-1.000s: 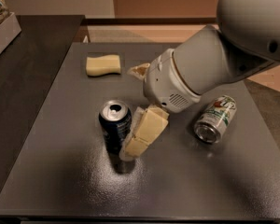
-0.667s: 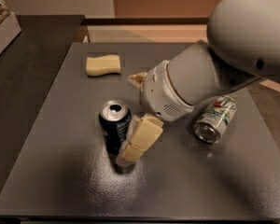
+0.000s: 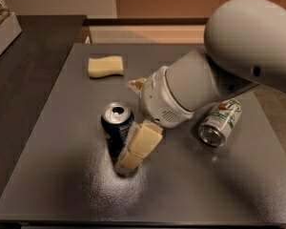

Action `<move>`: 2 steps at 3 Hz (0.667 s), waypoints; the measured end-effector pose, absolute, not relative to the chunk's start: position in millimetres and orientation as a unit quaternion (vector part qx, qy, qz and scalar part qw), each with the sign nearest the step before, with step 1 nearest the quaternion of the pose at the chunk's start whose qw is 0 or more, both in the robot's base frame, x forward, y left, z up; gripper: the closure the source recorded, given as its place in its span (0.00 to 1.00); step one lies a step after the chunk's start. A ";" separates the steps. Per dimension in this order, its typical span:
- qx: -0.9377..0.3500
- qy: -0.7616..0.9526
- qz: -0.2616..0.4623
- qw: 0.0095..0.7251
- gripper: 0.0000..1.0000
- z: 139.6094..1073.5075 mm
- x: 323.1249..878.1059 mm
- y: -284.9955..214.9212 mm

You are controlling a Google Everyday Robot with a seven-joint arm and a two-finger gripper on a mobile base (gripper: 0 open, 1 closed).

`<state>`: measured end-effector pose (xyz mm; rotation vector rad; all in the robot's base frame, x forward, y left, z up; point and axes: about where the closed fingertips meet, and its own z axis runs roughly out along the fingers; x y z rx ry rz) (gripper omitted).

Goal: Pick pepsi can

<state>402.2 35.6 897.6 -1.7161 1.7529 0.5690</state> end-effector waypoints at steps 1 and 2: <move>-0.650 0.661 0.220 0.304 0.17 896.0 399.3 43.4; -0.648 0.661 0.226 0.302 0.40 894.8 398.7 46.7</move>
Offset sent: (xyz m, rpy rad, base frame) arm -0.0011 0.0125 -0.0082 0.0204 0.0429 0.0077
